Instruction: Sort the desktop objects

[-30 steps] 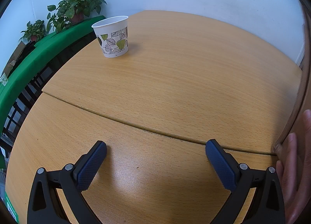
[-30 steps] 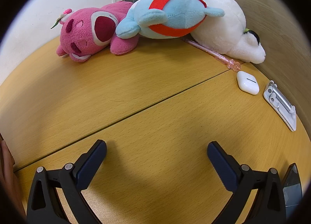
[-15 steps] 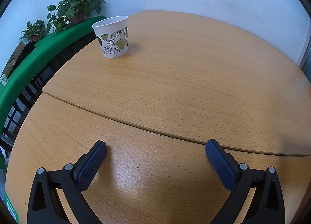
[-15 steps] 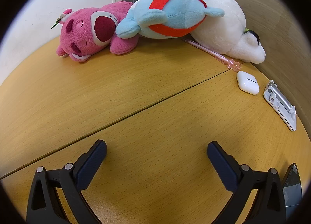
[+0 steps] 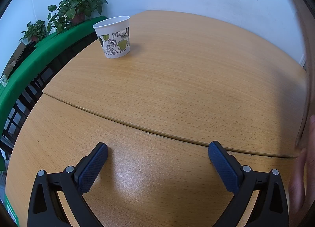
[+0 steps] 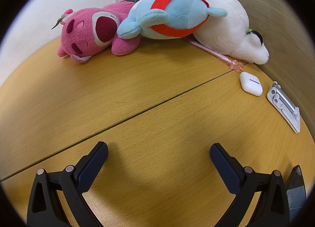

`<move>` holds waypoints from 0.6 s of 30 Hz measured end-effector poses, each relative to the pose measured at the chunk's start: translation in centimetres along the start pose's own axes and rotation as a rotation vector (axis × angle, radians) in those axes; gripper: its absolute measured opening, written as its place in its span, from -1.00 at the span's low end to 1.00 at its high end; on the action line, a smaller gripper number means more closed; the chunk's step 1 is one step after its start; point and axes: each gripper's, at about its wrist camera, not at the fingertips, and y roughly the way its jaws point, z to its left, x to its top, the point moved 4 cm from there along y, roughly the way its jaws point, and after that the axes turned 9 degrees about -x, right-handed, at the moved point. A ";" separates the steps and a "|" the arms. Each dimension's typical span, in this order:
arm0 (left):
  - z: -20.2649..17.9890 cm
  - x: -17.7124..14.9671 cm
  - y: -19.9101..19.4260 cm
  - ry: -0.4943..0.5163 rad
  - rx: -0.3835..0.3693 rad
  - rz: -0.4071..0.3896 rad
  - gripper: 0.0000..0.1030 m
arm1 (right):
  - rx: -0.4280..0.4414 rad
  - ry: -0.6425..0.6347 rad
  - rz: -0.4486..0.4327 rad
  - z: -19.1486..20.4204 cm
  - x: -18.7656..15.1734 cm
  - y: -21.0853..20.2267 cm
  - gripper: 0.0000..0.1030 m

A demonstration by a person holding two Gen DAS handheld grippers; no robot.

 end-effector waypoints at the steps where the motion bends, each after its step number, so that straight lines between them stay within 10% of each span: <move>1: 0.0 0.0 0.0 0.000 0.000 0.000 1.00 | 0.000 0.000 0.000 -0.1 0.1 -0.1 1.00; 18: 0.0 0.0 -0.1 -0.002 0.002 -0.002 1.00 | 0.000 0.001 0.000 -0.1 0.1 -0.3 1.00</move>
